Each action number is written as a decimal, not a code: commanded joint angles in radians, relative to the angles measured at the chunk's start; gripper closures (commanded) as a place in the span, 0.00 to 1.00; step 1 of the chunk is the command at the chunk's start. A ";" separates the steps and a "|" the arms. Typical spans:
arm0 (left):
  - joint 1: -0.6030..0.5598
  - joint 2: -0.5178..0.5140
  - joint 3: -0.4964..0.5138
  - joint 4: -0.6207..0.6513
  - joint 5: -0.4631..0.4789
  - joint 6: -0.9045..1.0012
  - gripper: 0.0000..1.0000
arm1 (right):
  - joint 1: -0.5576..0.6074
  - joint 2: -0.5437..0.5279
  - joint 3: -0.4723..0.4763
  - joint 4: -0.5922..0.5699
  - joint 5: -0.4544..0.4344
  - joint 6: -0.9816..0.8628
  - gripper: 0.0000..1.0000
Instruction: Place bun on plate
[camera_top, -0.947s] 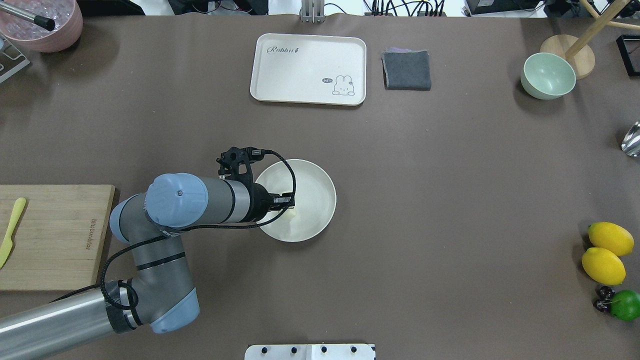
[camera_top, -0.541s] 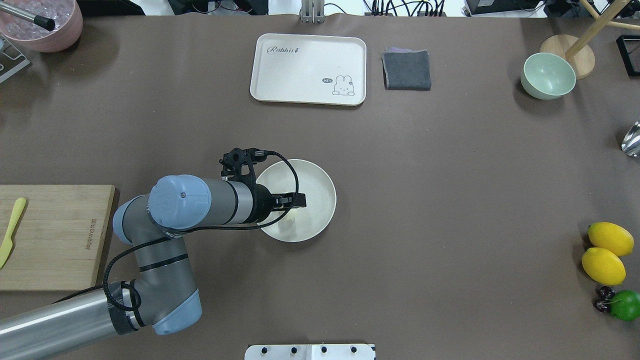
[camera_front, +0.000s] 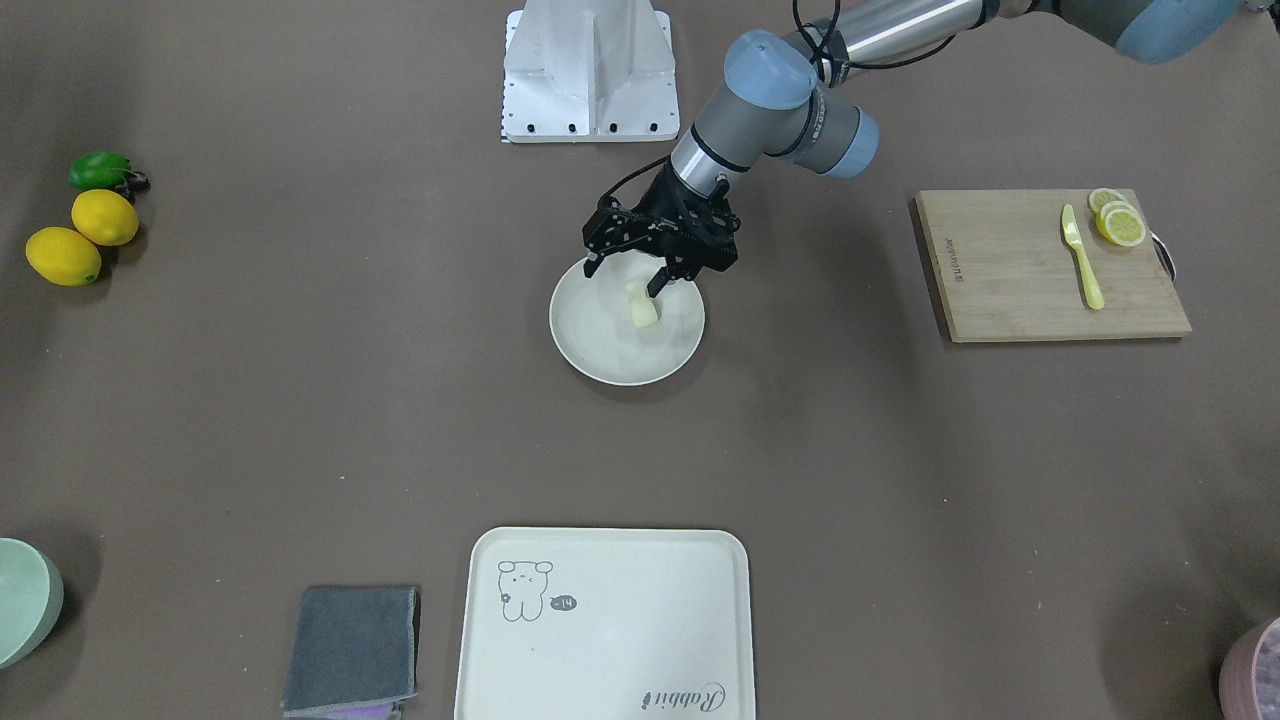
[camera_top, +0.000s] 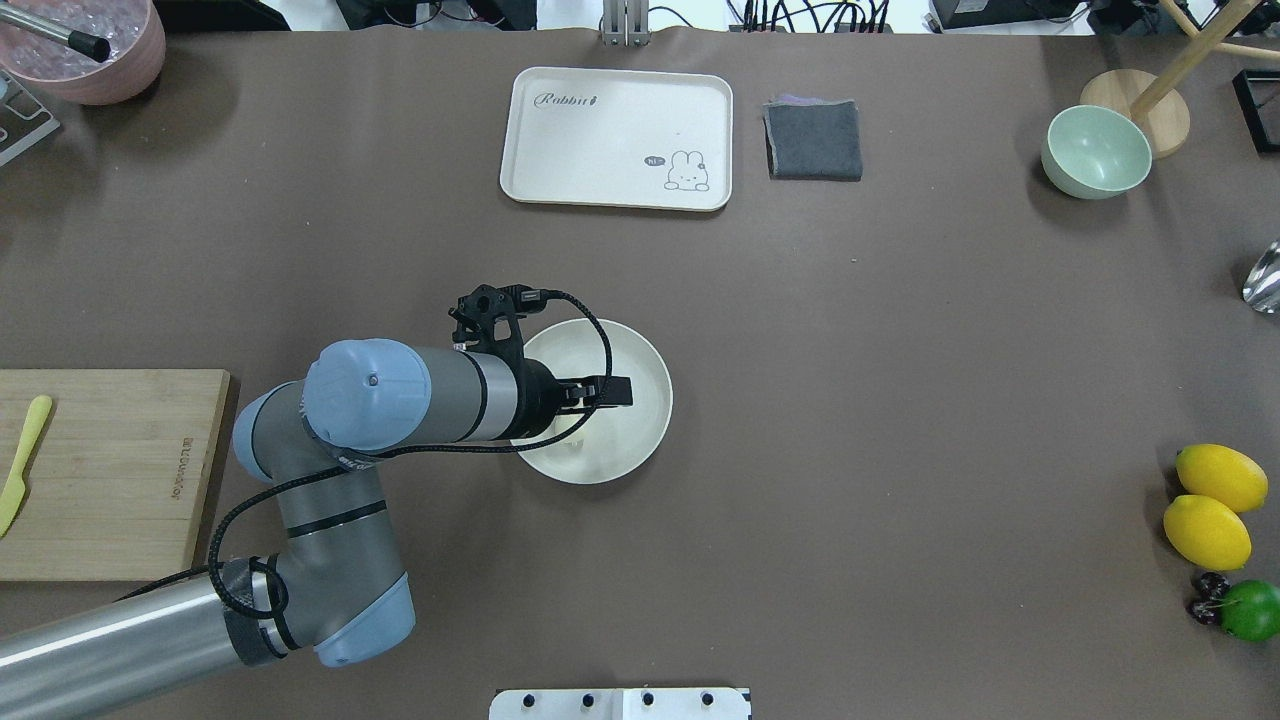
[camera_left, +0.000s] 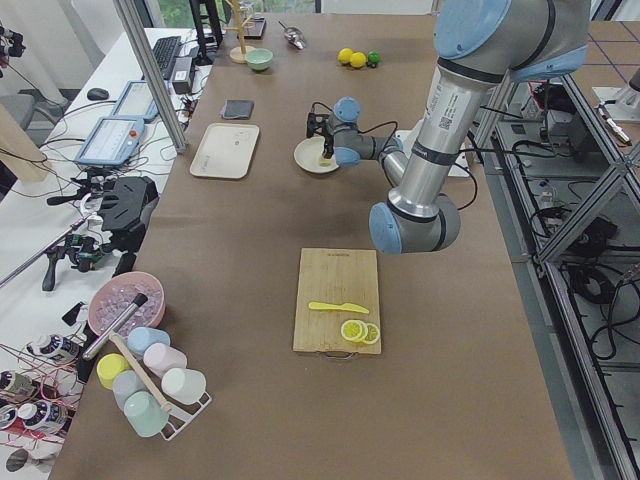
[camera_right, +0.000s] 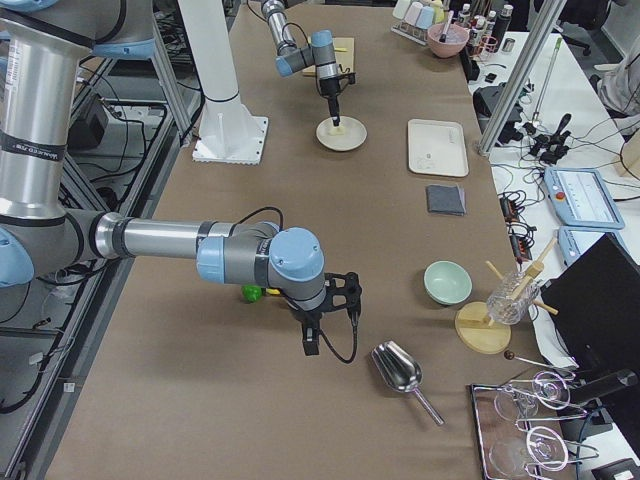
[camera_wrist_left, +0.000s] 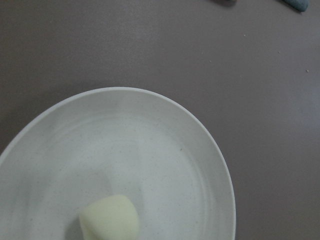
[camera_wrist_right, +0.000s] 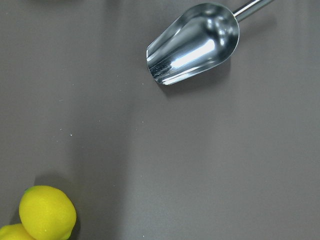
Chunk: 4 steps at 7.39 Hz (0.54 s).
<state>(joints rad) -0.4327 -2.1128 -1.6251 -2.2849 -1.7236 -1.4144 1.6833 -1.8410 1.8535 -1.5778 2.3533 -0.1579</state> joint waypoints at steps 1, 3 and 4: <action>-0.059 0.007 -0.156 0.295 -0.078 0.091 0.03 | 0.000 -0.015 -0.002 0.001 0.000 0.000 0.00; -0.177 0.028 -0.310 0.639 -0.164 0.254 0.03 | 0.000 -0.017 -0.010 -0.001 -0.002 0.000 0.00; -0.243 0.028 -0.367 0.821 -0.166 0.391 0.03 | 0.000 -0.023 -0.010 -0.001 -0.002 -0.002 0.00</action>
<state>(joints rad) -0.5948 -2.0886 -1.9106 -1.6949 -1.8679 -1.1689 1.6829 -1.8581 1.8463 -1.5783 2.3518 -0.1583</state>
